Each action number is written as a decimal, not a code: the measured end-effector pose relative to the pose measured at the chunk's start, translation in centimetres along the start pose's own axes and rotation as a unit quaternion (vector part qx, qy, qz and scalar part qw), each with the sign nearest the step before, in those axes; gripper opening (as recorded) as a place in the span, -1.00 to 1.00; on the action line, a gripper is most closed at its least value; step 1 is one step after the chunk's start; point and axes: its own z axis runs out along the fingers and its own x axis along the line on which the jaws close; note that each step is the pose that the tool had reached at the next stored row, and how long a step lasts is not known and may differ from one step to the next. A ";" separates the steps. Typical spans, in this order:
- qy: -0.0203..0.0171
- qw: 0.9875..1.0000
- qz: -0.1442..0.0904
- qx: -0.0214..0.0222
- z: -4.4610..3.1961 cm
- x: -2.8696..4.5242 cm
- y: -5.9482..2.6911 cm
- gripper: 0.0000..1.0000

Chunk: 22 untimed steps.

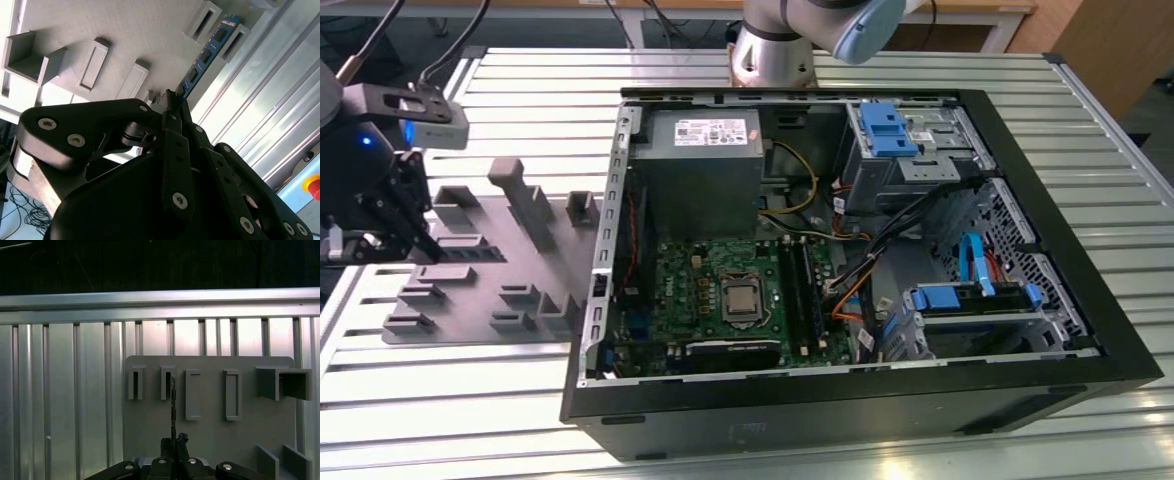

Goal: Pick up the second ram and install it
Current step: 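Pick up the second ram and move it above second insertion slot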

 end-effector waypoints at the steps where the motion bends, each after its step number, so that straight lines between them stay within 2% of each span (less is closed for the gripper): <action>1: 0.000 1.000 0.000 0.000 -0.05 0.00 0.00 -0.73; 22: 0.000 1.000 0.000 0.000 -0.87 0.00 -0.01 -0.73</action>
